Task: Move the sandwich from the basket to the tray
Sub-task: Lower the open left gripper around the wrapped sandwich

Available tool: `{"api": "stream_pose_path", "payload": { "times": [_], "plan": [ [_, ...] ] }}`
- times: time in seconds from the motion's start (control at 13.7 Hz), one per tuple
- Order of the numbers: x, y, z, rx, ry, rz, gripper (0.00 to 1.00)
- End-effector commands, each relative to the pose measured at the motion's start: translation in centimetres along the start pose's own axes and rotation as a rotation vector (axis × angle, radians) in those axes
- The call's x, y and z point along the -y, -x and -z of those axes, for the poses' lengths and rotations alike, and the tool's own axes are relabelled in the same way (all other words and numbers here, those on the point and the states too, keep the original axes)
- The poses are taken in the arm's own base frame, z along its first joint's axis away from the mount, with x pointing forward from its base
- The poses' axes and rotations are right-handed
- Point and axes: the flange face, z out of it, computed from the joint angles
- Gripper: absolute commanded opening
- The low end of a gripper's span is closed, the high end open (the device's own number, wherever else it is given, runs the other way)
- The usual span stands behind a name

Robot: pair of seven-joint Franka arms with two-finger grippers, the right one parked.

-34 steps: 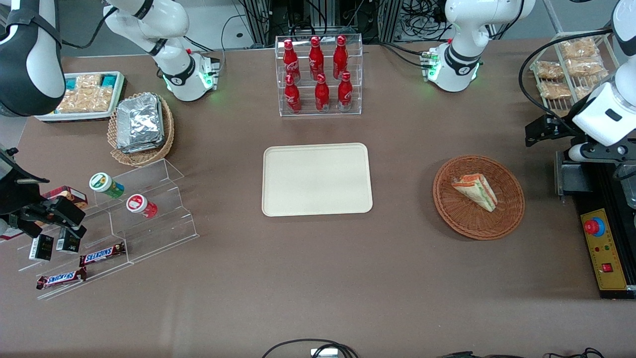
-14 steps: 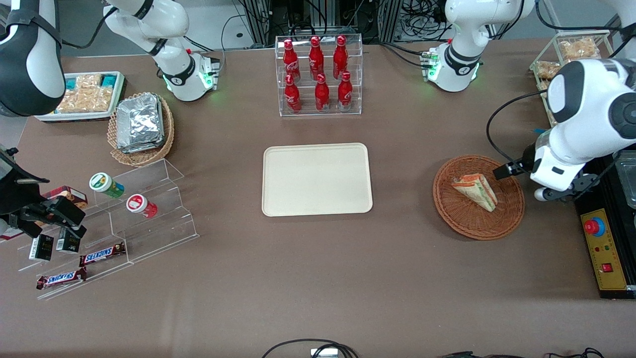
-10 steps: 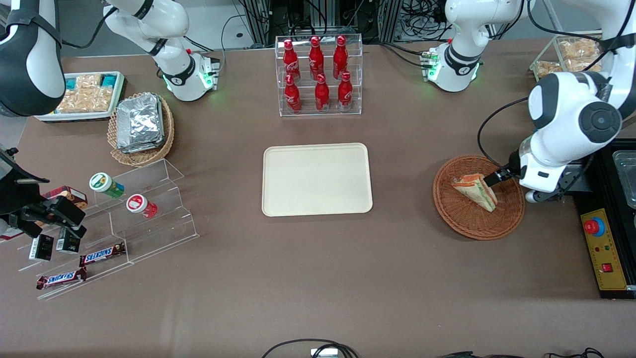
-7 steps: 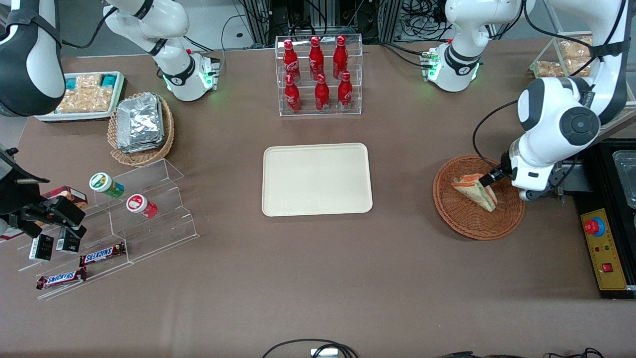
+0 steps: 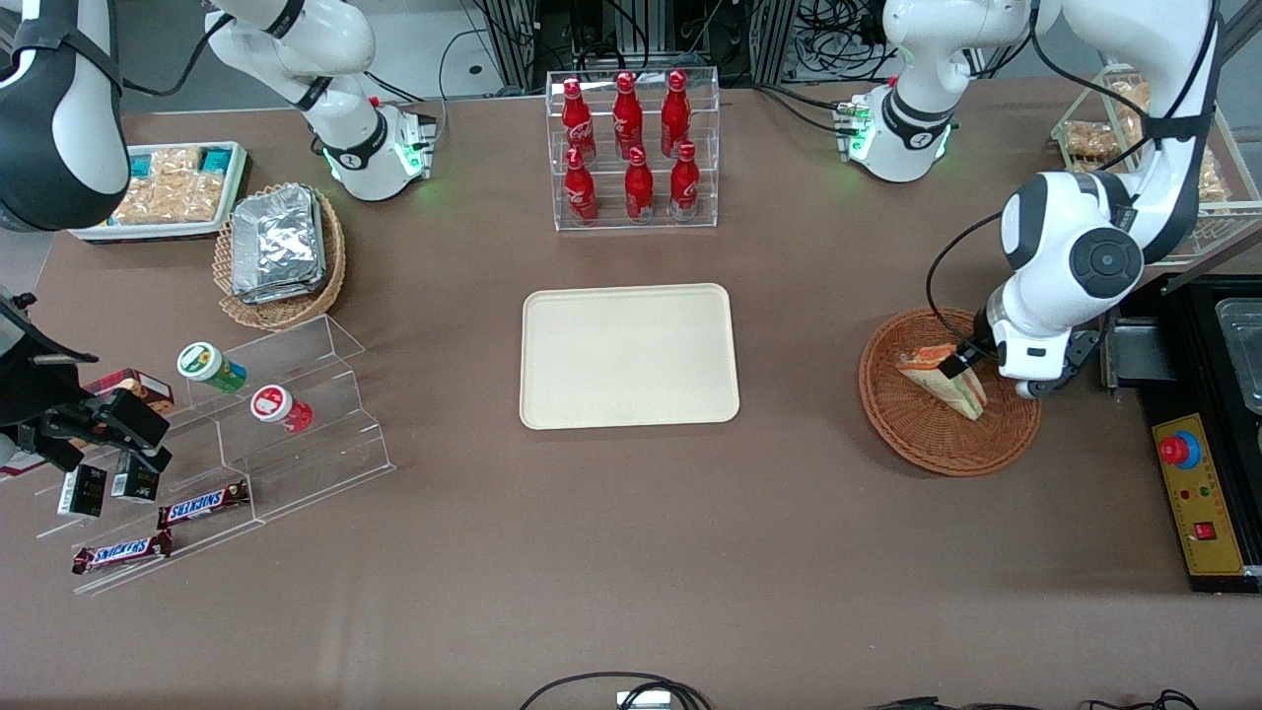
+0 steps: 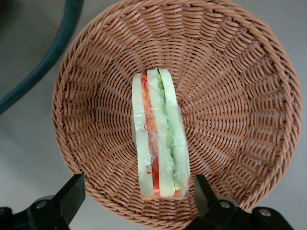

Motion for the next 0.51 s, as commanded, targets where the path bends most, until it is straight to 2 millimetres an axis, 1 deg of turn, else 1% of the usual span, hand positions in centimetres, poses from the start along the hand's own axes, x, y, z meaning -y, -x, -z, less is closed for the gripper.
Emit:
{"api": "stream_pose_path", "payload": {
  "times": [0.0,0.22,0.37,0.44],
  "plan": [
    [-0.4,0.8,-2.0,-0.024,-0.011,0.024,1.0],
    [-0.6,1.0,-4.3,-0.031,-0.004,0.055,1.0],
    [-0.8,0.9,-5.5,-0.034,-0.009,0.072,1.0],
    [-0.9,0.9,-5.8,-0.039,-0.019,0.071,0.98]
  ]
}}
